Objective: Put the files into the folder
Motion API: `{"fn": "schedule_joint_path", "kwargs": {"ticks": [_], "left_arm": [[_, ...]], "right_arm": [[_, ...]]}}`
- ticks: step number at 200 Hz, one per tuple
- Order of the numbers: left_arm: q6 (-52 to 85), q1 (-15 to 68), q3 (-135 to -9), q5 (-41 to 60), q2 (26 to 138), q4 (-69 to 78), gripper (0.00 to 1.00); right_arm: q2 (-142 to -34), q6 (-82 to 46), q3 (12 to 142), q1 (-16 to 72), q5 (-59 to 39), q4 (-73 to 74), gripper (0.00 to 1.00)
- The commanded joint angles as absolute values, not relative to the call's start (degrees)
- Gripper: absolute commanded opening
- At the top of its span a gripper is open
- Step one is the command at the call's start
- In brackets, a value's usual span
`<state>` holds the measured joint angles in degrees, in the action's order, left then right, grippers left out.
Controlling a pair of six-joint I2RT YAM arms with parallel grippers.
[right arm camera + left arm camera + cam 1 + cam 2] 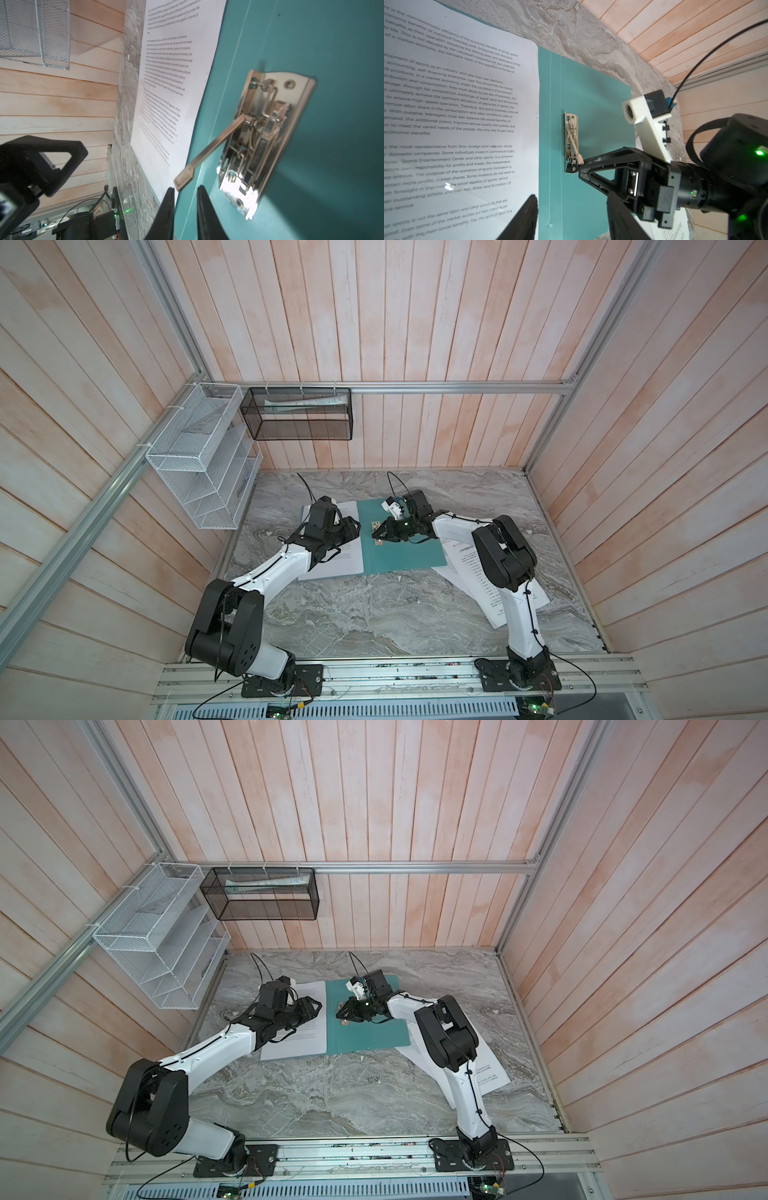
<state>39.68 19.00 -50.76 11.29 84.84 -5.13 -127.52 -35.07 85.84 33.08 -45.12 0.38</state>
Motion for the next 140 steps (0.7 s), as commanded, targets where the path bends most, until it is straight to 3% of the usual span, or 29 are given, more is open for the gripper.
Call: {"fn": "schedule_joint_path", "kwargs": {"ticks": [1,56,119,140], "left_arm": [[38.7,18.4,-49.9,12.7,83.8,-4.5,0.56],[38.3,17.8,-48.5,13.3,83.8,-4.1,0.56],[36.0,17.7,-48.4,14.4,84.0,-4.5,0.56],[35.3,17.7,-47.9,15.9,83.5,-2.9,0.56]], "right_arm": [[-130.1,-39.2,89.0,33.2,-48.4,4.1,0.19],[-136.8,-44.9,101.3,32.5,-49.0,7.0,0.19],[-154.0,-46.0,132.9,28.9,-49.7,-4.9,0.21],[-154.2,-41.7,139.8,27.7,-47.7,-12.8,0.22]]}}
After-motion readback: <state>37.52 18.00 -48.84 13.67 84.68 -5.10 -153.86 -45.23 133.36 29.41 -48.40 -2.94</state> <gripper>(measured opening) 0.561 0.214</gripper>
